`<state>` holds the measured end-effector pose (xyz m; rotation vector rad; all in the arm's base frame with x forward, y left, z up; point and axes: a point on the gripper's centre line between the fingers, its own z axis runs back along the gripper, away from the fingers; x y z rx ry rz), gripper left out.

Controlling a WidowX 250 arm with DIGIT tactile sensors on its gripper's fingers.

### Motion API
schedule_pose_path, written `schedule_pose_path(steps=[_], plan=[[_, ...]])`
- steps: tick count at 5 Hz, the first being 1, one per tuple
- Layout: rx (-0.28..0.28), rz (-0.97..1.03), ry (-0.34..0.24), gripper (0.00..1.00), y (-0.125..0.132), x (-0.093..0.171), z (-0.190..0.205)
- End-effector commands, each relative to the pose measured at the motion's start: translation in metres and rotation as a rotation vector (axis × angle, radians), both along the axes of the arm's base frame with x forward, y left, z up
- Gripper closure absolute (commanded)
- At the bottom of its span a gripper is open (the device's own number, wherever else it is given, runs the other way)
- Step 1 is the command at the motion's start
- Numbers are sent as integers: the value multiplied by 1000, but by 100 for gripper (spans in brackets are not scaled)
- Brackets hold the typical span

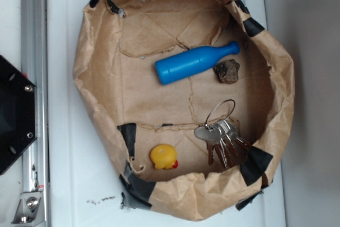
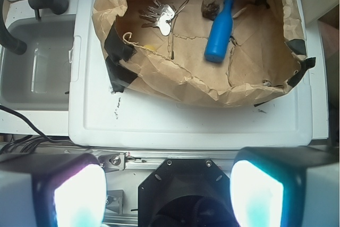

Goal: Grab the silver keys.

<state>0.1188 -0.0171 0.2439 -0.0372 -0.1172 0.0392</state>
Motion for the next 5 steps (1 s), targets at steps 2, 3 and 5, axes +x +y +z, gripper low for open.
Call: schedule_pose_path(steps=[2, 3, 5], plan=[[-6, 166, -32, 0, -7, 50, -8], [-27, 412, -101, 0, 6, 94, -21], [-114, 574, -181, 0, 56, 116, -64]])
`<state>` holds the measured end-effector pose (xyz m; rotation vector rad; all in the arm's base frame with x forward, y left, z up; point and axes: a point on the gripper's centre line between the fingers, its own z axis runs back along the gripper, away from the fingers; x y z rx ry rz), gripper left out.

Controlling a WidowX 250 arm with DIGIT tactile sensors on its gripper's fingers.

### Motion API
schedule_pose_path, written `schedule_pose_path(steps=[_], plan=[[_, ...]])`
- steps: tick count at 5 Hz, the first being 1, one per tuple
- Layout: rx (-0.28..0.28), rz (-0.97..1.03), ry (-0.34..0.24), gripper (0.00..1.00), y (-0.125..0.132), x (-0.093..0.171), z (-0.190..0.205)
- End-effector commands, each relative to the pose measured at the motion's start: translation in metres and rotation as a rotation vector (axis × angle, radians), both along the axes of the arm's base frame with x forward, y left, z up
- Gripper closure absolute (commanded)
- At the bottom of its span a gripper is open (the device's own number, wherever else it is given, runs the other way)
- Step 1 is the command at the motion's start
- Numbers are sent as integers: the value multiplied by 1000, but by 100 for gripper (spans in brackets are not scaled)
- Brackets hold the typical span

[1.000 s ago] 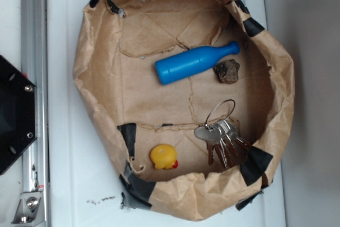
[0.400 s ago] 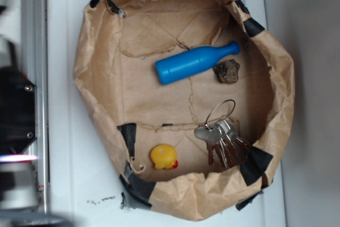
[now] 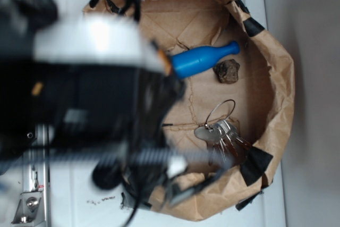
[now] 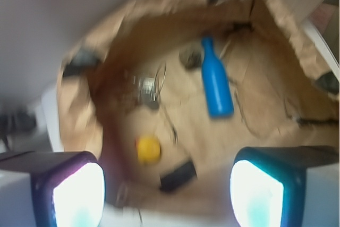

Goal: Grab the silver keys.

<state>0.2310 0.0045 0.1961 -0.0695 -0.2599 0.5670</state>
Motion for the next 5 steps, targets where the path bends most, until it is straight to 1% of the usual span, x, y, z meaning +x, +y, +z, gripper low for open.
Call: schedule_pose_path(steps=[1, 2, 5], plan=[[-41, 44, -137, 0, 53, 8, -41], [-78, 57, -89, 0, 53, 21, -63], [-78, 57, -89, 0, 53, 21, -63]])
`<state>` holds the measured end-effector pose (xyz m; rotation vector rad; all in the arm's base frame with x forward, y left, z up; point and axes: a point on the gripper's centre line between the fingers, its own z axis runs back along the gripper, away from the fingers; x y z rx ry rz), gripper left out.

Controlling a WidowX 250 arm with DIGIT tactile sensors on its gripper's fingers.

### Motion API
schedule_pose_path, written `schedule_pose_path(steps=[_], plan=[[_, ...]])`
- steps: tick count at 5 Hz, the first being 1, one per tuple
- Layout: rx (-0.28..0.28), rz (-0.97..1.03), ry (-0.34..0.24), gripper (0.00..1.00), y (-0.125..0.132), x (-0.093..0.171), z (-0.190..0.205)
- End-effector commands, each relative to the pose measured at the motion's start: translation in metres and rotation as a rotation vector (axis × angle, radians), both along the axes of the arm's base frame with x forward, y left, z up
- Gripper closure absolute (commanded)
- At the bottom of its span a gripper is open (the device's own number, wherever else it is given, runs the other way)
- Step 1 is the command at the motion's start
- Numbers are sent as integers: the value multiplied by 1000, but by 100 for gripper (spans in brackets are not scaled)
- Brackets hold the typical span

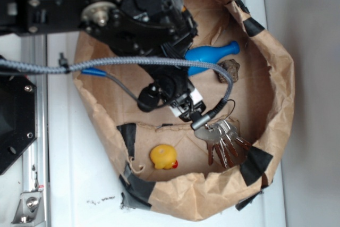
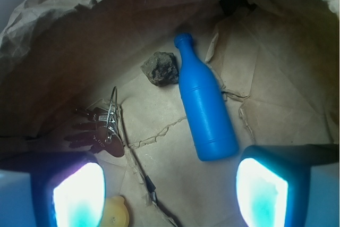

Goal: Grab the silver keys.

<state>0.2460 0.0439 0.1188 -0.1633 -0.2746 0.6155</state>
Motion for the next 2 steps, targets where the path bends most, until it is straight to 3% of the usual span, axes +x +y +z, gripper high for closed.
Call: schedule_pose_path(steps=[1, 2], plan=[[13, 21, -48, 0, 14, 6, 14], [28, -7, -61, 0, 1, 21, -7]])
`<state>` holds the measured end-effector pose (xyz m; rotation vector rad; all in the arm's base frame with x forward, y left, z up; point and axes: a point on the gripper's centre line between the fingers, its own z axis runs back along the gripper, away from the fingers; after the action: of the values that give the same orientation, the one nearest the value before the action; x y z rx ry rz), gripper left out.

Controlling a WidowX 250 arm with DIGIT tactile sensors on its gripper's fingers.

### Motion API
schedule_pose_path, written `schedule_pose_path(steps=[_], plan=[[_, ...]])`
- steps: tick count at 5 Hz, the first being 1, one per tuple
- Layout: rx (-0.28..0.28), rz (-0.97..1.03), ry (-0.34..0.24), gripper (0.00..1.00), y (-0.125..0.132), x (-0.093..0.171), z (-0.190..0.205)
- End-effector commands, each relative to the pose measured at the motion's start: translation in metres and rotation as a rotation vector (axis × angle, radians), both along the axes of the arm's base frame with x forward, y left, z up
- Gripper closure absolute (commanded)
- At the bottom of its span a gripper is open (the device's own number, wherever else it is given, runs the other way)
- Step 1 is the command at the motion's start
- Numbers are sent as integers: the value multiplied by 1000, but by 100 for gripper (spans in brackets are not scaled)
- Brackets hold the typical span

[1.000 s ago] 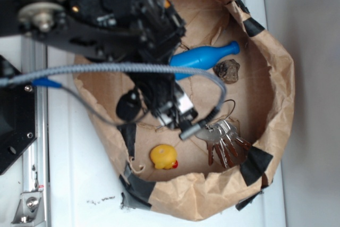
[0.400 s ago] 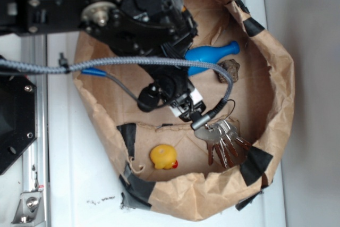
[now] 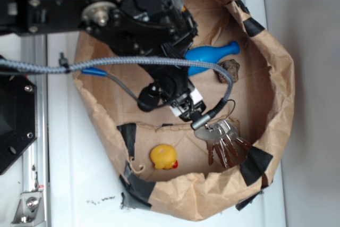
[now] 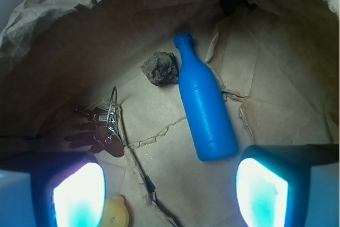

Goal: Grab the silver keys.

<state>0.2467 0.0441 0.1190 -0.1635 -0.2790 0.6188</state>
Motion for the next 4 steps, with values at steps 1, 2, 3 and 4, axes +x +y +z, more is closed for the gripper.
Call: schedule_pose_path(steps=[1, 2, 3, 4], plan=[[33, -21, -93, 0, -12, 41, -24], [44, -10, -114, 0, -22, 51, -43], [26, -19, -148, 0, -36, 54, -48], [20, -10, -161, 0, -44, 62, -54]])
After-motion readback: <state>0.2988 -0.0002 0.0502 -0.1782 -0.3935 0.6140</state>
